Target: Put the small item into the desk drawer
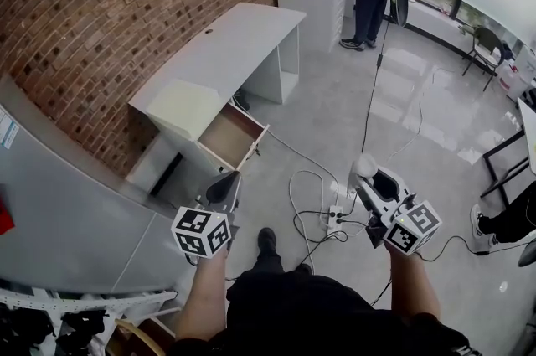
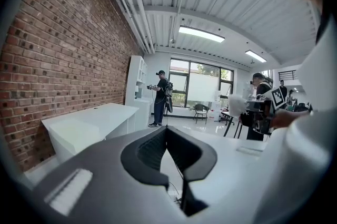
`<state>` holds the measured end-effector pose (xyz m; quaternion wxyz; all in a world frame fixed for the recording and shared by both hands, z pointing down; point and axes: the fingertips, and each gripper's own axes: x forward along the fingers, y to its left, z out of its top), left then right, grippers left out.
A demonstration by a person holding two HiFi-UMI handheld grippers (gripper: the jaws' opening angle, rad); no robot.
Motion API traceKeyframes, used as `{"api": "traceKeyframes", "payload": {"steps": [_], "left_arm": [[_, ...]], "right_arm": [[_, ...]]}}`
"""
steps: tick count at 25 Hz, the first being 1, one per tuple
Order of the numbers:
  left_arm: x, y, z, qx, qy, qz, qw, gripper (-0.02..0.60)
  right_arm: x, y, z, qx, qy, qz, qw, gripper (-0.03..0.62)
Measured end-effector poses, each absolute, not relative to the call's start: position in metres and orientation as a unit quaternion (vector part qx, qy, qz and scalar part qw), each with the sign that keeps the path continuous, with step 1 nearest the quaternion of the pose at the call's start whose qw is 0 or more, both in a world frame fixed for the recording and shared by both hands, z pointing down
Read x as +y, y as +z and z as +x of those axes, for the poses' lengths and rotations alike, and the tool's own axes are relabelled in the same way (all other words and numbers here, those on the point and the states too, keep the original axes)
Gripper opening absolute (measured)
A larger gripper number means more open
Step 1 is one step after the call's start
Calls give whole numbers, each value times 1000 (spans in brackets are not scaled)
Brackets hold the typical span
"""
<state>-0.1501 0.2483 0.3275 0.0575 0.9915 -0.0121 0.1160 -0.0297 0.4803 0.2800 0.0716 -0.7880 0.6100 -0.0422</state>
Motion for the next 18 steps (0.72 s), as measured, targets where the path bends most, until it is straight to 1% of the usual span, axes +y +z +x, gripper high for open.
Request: {"api": "traceKeyframes", "payload": {"steps": [6, 13, 18], "left_arm": [[225, 341, -138, -16, 117, 990, 79, 12], [192, 343, -95, -1, 109, 989, 101, 11], [158, 346, -67, 5, 112, 988, 106, 12]], "right_arm": [[468, 294, -18, 600, -63, -795, 62, 146], [455, 308, 16, 578, -91, -809, 57, 144], [415, 304, 38, 579, -94, -808, 50, 144]]}}
